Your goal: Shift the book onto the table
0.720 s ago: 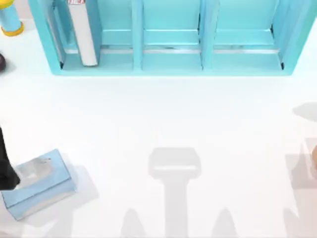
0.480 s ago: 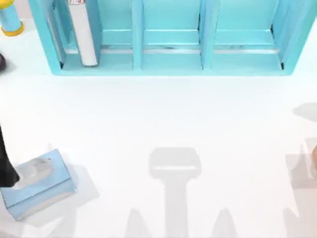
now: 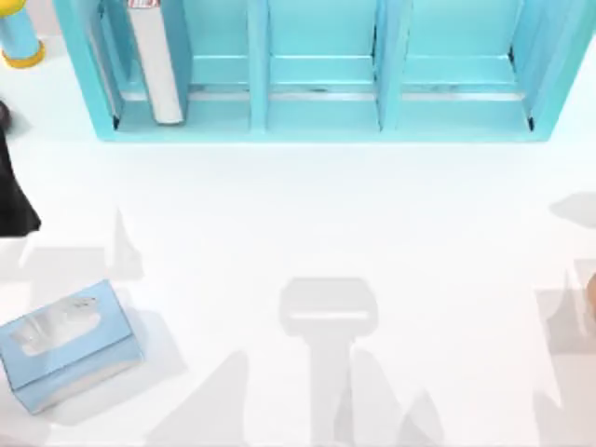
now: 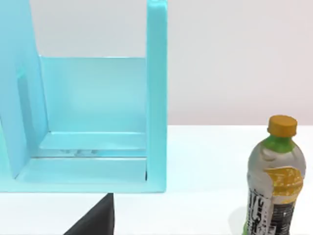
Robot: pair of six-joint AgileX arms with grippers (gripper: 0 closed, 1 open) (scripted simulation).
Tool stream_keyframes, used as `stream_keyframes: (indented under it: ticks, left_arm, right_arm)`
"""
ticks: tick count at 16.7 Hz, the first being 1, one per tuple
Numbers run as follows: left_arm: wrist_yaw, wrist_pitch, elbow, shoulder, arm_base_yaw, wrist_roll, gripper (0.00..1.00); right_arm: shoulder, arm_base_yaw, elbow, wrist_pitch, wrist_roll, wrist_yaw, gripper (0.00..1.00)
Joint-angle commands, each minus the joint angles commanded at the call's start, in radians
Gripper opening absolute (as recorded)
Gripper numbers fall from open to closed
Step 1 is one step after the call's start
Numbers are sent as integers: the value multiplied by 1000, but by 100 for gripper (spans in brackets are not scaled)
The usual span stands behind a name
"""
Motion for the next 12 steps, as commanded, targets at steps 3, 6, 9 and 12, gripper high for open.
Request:
stream_keyframes:
  ticks: [3, 6, 9, 12]
  left_arm:
    - [-41, 196, 120, 354, -45, -13, 100]
    - [-89, 407, 239, 733, -81, -19, 100]
    - [-134, 594, 341, 1069, -111, -16, 100]
    - [-162, 724, 421, 1321, -145, -14, 100]
  right_arm:
    - [0, 0, 0, 0, 0, 0, 100]
    - [0, 0, 0, 0, 0, 0, 100]
    - [0, 0, 0, 0, 0, 0, 100]
    - [0, 0, 0, 0, 0, 0, 100]
